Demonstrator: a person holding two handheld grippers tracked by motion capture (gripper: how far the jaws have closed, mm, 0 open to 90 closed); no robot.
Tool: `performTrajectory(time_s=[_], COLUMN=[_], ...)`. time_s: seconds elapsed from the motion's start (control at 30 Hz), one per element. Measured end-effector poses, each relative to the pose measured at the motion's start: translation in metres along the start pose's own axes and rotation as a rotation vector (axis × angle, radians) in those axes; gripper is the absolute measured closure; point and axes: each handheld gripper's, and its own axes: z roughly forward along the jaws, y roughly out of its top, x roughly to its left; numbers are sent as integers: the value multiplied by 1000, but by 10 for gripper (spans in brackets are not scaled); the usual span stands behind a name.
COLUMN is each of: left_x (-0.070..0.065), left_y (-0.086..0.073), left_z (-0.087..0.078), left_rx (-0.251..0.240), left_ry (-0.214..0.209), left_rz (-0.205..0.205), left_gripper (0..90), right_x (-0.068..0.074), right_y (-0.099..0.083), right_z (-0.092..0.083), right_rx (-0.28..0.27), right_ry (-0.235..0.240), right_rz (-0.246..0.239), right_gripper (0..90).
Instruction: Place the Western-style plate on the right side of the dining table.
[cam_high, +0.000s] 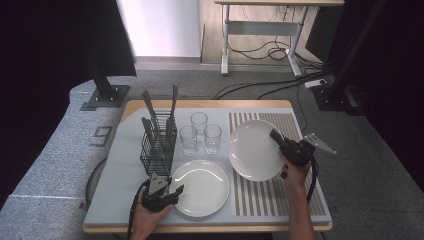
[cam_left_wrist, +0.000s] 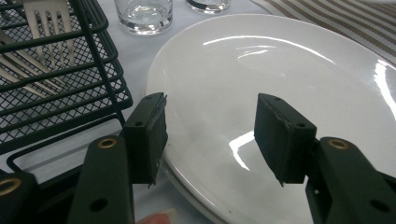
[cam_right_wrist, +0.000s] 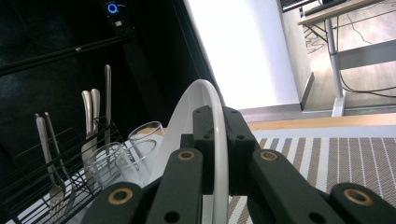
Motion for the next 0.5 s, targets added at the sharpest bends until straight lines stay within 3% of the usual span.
performTrajectory(time_s=[0.5], left_x=[0], left_y=[-1], left_z=[-1], left_rx=[-1], left_ry=[1], left_rz=[0], left_gripper=[441], right_x=[-8], right_y=[0], right_z=[-2], right_rx=[-10], right_ry=[-35], right_rz=[5], right_gripper=[858])
